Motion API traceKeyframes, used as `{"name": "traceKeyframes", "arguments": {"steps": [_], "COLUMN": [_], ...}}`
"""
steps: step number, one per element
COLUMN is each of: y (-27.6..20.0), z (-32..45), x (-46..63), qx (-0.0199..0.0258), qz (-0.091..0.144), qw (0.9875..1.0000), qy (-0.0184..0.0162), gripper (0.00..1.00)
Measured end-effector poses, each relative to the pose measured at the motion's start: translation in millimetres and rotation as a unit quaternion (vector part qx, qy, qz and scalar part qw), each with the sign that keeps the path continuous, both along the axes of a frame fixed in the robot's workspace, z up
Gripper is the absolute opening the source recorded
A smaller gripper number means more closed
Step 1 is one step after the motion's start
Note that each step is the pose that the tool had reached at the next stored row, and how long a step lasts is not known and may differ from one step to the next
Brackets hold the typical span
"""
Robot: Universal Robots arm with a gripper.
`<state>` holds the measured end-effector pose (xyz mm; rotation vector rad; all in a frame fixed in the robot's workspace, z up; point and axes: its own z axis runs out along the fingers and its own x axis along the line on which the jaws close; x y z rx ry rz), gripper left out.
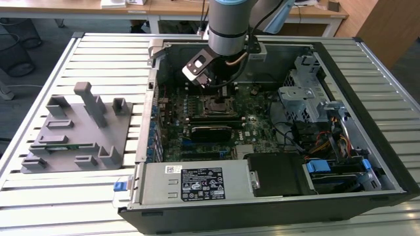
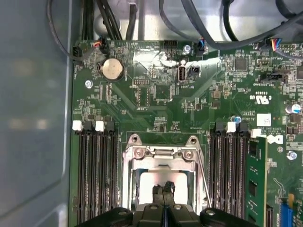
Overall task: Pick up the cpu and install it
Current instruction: 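Install the first cpu locking lever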
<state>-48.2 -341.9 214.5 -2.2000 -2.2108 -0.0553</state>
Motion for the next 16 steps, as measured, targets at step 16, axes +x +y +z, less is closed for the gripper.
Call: {"name": "traceKeyframes", "arguments": {"steps": [16], "y": [0.0], "z": [32.1], "x": [0.0], "qx": [0.0], "qz": [0.0], "qw": [1.0], "qy": [0.0], "gripper": [0.11]}}
